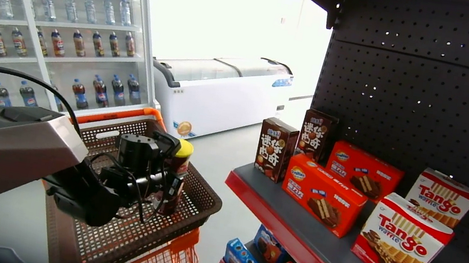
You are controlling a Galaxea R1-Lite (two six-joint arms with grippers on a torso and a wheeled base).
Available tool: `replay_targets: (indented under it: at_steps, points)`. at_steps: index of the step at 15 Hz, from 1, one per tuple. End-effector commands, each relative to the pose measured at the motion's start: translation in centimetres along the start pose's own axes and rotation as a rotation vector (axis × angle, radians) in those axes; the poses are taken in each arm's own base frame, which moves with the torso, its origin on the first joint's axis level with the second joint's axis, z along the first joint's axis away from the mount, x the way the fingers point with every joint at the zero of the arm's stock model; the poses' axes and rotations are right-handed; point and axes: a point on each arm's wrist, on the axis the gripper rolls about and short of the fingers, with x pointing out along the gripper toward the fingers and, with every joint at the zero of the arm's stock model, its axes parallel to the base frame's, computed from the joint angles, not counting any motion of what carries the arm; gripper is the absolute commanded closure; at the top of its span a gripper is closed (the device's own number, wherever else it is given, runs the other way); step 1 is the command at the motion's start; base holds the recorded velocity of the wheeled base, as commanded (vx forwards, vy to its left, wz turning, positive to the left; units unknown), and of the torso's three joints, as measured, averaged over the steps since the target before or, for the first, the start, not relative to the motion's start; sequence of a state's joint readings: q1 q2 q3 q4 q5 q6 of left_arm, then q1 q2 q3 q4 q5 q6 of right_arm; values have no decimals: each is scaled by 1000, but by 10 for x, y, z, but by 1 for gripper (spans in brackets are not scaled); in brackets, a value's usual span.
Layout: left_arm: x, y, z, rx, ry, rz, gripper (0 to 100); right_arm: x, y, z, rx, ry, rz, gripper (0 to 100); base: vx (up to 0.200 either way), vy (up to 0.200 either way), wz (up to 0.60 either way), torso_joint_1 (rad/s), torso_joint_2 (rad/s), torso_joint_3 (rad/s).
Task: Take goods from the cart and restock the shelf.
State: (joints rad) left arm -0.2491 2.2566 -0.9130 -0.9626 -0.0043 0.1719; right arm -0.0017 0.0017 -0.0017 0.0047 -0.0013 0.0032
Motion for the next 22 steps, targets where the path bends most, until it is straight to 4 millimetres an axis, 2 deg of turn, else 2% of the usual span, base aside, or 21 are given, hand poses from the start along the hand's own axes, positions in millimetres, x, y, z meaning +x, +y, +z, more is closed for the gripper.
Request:
replay_targets:
  at_steps: [1, 4, 5, 7, 11, 12, 15, 17, 18, 22]
  points:
    - [-15, 2, 29, -1, -59, 6, 100, 0, 0, 0, 0, 1, 0, 0, 0, 0, 0, 0, 0, 0]
    - [-40, -4, 60, -31, -124, 40, 100, 0, 0, 0, 0, 1, 0, 0, 0, 0, 0, 0, 0, 0]
    - [-51, -3, 79, -25, -163, 13, 100, 0, 0, 0, 0, 1, 0, 0, 0, 0, 0, 0, 0, 0]
    - [-72, -6, 103, -15, -186, -75, 100, 0, 0, 0, 0, 1, 0, 0, 0, 0, 0, 0, 0, 0]
    - [-115, -30, 127, -48, -171, -284, 100, 0, 0, 0, 0, 1, 0, 0, 0, 0, 0, 0, 0, 0]
    - [-129, -34, 131, -44, -165, -327, 100, 0, 0, 0, 0, 1, 0, 0, 0, 0, 0, 0, 0, 0]
    - [-148, -36, 138, -37, -191, -367, 100, 0, 0, 0, 0, 1, 0, 0, 0, 0, 0, 0, 0, 0]
    - [-160, -37, 136, -26, -179, -384, 100, 0, 0, 0, 0, 1, 0, 0, 0, 0, 0, 0, 0, 0]
    - [-173, -44, 138, -17, -175, -411, 100, 0, 0, 0, 0, 1, 0, 0, 0, 0, 0, 0, 0, 0]
    - [-212, -48, 129, -5, -90, -454, 100, 0, 0, 0, 0, 1, 0, 0, 0, 0, 0, 0, 0, 0]
